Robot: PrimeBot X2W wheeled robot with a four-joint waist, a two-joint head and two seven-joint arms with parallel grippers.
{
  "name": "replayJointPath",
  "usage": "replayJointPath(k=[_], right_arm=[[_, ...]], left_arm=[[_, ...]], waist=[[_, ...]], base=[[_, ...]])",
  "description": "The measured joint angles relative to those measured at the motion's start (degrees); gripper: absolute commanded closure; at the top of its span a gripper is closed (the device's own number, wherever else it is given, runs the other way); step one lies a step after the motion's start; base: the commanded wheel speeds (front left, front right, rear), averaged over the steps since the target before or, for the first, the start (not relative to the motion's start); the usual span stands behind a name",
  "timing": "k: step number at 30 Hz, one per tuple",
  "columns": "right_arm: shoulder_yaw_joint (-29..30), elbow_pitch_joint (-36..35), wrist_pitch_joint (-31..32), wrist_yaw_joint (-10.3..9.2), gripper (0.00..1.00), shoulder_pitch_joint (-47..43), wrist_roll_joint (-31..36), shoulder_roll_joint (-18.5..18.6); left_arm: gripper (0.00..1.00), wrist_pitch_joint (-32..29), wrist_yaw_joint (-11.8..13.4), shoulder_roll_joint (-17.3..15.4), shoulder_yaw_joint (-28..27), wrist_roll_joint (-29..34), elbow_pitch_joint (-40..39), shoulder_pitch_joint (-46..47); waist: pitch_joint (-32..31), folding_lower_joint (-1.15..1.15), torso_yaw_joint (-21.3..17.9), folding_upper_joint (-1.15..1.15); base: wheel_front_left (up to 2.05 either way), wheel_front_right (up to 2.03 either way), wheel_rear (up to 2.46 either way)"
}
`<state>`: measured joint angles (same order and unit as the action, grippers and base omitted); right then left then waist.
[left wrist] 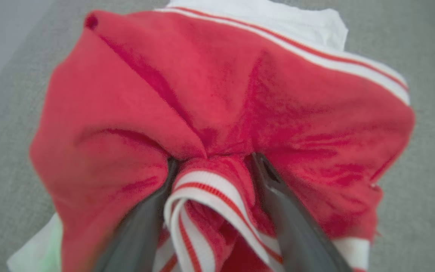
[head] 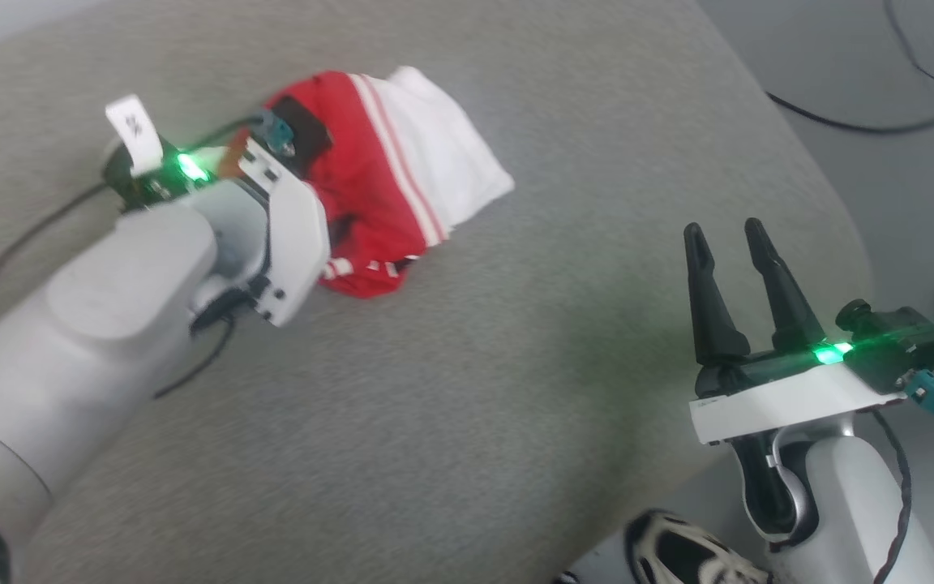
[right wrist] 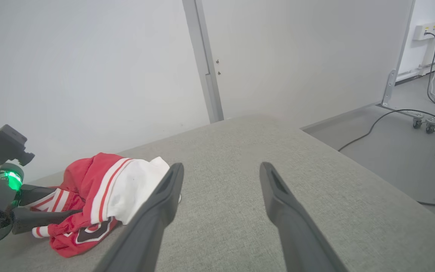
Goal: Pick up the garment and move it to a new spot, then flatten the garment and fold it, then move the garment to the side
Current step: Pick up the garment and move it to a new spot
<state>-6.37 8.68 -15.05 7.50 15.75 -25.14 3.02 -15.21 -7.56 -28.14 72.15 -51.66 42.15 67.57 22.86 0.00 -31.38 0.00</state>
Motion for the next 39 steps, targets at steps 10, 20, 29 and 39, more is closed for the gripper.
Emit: replayJointPath(k=[10, 20, 29, 39], right_arm=[[2.66, 0.79, 0.00, 0.01, 0.00, -1.46, 7.60, -0.03], [6.23, 2.48, 0.00, 0.01, 0.00, -4.71, 14.62, -0.04], [9.82, 3.65, 0.00, 0.02, 0.00, -9.73, 17.00, 1.48], [11.78, 3.98, 0.00, 0.02, 0.00, -15.66, 17.23, 2.44]], left_arm=[[0.00, 17.77, 0.00, 4.13, -3.16, -6.38, -1.70, -6.11], [0.00, 29.56, 1.36, 5.33, -8.60, -11.41, 4.25, -19.91], [0.00, 30.21, 3.44, 5.48, -22.94, -5.61, 1.60, -32.64], [0.00, 30.20, 5.39, 4.63, -39.33, 4.74, -7.37, -49.43]], waist=[[-5.71, 0.00, 8.81, 0.00], [-10.54, 0.00, 18.54, 0.00], [-14.96, 0.00, 27.92, 0.00], [-21.79, 0.00, 34.70, 0.00]], base=[[0.00, 0.00, 0.00], [0.00, 0.00, 0.00], [0.00, 0.00, 0.00], [0.00, 0.00, 0.00]])
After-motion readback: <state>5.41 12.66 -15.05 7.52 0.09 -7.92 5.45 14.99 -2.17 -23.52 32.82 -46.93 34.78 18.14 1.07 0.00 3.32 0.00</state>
